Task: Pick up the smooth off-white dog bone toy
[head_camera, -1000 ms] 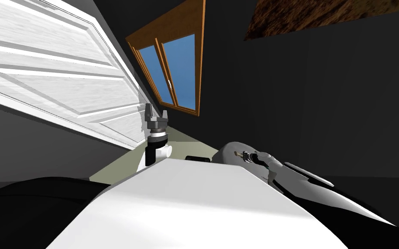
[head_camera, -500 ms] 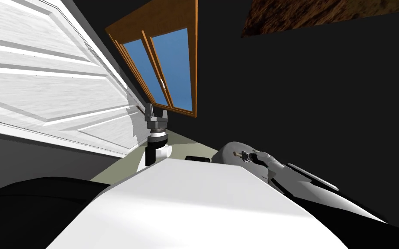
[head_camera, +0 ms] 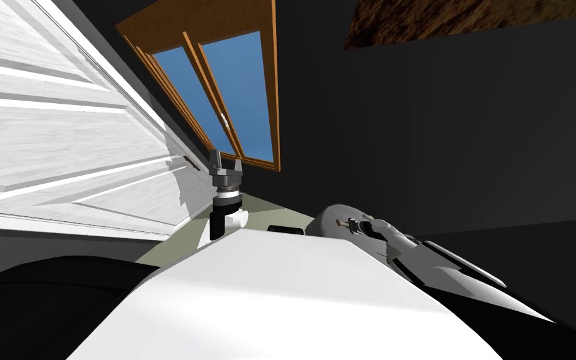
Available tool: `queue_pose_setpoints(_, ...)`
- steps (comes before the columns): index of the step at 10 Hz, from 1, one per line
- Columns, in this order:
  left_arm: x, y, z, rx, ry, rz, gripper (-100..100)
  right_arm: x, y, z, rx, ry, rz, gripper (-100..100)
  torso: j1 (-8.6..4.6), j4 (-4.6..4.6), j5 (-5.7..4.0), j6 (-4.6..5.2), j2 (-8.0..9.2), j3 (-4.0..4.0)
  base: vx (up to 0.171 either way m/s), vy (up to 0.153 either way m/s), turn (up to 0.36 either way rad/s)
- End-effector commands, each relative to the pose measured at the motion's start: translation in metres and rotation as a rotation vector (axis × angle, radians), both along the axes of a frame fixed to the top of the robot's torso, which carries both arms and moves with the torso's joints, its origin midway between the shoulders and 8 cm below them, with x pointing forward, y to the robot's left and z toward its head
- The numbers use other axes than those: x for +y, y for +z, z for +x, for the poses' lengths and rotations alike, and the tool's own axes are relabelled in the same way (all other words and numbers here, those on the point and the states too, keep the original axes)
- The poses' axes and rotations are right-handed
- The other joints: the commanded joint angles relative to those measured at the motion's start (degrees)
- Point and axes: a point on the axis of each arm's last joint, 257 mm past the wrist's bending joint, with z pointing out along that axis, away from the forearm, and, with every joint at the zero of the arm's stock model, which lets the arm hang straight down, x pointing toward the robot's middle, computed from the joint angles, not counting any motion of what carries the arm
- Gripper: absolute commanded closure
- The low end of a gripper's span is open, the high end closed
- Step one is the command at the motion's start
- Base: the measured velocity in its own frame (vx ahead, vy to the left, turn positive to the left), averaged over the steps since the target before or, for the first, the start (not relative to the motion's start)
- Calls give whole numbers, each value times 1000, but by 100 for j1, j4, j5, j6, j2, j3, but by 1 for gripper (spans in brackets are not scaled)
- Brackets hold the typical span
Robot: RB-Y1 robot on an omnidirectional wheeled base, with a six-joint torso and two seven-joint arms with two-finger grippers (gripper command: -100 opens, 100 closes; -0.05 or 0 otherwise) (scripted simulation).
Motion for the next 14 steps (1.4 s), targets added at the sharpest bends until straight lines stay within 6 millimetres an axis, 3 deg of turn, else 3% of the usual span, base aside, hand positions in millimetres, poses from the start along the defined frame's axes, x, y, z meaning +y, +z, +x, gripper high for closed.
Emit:
queue_pose_setpoints(1, 0, 0, 0, 0, 0, 0, 0, -1, 2, 1, -5, 15, -1, 100, 0, 0, 0, 0, 0, 0, 78, 29, -150)
queue_pose_setpoints(4, 0, 0, 0, 0, 0, 0, 0, 7, 3, -3, 6, 87, 6, 100, 1, 1, 2, -4, -8, -4, 106, 35, -211)
queue_pose_setpoints(14, 0, 0, 0, 0, 0, 0, 0, -5, 19, -1, -4, 174, -32, 100, 0, 8, 7, -13, 8, 7, 66, 37, -111)
